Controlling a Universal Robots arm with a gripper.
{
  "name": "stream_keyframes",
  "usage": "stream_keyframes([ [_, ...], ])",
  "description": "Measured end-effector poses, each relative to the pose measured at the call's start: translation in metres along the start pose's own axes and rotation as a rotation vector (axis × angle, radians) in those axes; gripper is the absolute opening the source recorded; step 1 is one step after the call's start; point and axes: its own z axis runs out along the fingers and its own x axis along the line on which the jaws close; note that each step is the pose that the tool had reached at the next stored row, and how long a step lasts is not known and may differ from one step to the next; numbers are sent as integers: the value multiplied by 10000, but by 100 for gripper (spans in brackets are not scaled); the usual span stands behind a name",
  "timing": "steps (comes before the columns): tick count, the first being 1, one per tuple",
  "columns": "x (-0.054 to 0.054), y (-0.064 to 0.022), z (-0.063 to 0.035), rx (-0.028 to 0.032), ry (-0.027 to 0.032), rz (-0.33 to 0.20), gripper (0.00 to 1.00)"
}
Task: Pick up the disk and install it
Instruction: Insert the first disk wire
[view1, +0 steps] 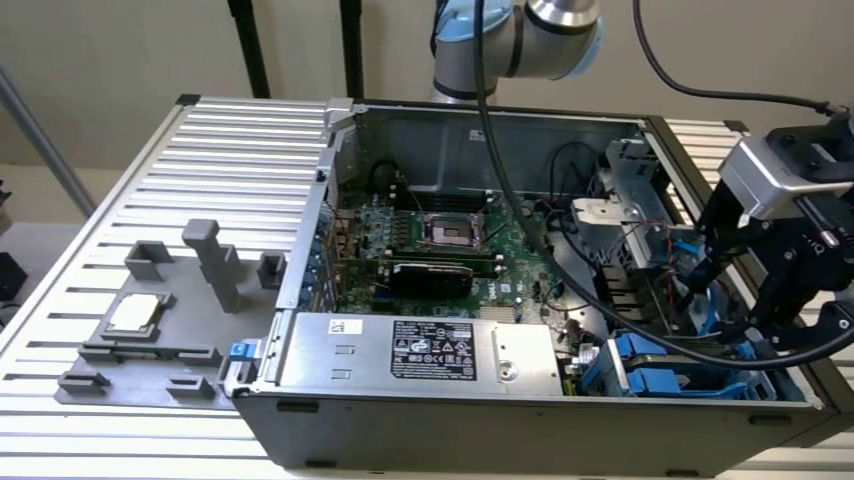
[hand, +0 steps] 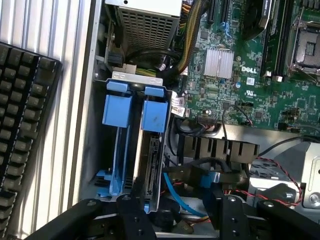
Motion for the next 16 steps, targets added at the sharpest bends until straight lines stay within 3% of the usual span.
stream_keyframes([
  [1,-1,20,0,-1,-4,-16,61],
  [5,17,114,0,-2,-25,-54,61],
  [8,82,130,-5,3,-73,-57,61],
  [16,248,73,-21,34,-412,-65,61],
])
